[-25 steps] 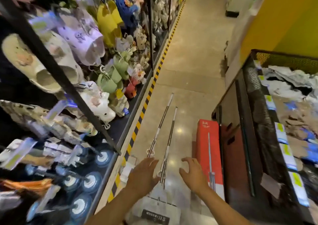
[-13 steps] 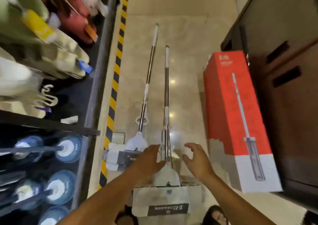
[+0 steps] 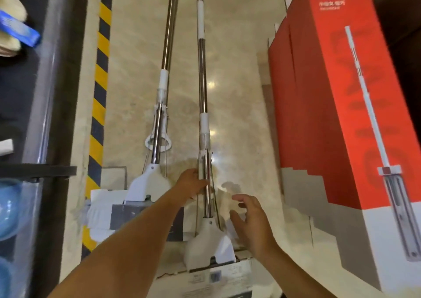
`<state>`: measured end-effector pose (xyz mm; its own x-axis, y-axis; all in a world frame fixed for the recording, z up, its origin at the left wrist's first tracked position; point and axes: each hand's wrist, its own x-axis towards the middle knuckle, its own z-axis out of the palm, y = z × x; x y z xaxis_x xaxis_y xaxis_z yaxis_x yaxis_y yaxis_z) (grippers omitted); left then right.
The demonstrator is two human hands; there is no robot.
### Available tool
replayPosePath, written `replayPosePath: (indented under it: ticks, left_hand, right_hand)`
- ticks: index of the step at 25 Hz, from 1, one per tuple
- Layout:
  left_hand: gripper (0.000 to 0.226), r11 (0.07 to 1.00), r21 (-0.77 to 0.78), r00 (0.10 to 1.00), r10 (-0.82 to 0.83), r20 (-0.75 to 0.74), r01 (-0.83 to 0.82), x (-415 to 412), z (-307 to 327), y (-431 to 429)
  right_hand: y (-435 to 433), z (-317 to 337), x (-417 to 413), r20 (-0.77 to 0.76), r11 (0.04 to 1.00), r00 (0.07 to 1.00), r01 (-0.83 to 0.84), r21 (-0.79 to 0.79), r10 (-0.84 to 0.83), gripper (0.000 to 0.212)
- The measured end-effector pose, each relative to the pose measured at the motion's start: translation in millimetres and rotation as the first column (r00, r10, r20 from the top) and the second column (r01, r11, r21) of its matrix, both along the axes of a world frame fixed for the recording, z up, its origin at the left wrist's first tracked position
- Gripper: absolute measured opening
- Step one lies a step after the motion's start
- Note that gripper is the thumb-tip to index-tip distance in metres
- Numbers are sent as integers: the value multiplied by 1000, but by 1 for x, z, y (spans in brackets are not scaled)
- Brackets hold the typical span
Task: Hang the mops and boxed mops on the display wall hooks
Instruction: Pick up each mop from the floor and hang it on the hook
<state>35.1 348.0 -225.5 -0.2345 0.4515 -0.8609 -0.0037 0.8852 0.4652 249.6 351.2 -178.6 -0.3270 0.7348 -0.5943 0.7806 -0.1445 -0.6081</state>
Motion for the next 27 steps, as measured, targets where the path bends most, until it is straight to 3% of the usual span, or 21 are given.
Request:
replayPosePath:
  ticks: [5, 7, 11, 16, 18, 20, 23, 25, 27]
  left_hand:
    - [23, 992, -8, 987, 125, 97, -125, -1, 24, -6]
    - [27, 991, 25, 983, 129, 132, -133, 3, 37, -12]
    - [45, 996, 91, 982, -30, 189, 13, 12, 56, -26]
    - [49, 988, 121, 979, -110, 171, 90, 27, 74, -48]
    - [49, 990, 118, 983, -99, 152, 82, 18, 89, -48]
    - [38, 990, 132, 997, 28, 76, -38, 0, 120, -33]
    - [66, 903, 213, 926, 349, 143, -373, -35, 204, 26]
    - [87, 846, 398, 934, 304, 191, -356, -53, 266, 77]
    - [86, 781, 559, 958, 184, 220, -278, -60, 334, 125]
  right_hand:
    - [30, 22, -26, -3, 1000, 1000, 24, 2, -24, 36]
    - [53, 40, -46, 7, 998, 999, 46, 33, -46, 46]
    - [104, 74, -101, -71, 995, 993, 98, -9, -99, 68]
    - [131, 109, -140, -188, 953, 954, 188, -237, -235, 31]
    - [124, 122, -136, -182, 949, 961, 153, -276, -208, 21]
    - [116, 134, -132, -191, 934, 959, 138, -329, -209, 19]
    - [108, 156, -126, -180, 930, 965, 121, -348, -193, 44]
    - [100, 177, -119, -160, 930, 974, 95, -356, -160, 40]
    - [91, 197, -110, -135, 932, 985, 54, -359, -109, 35]
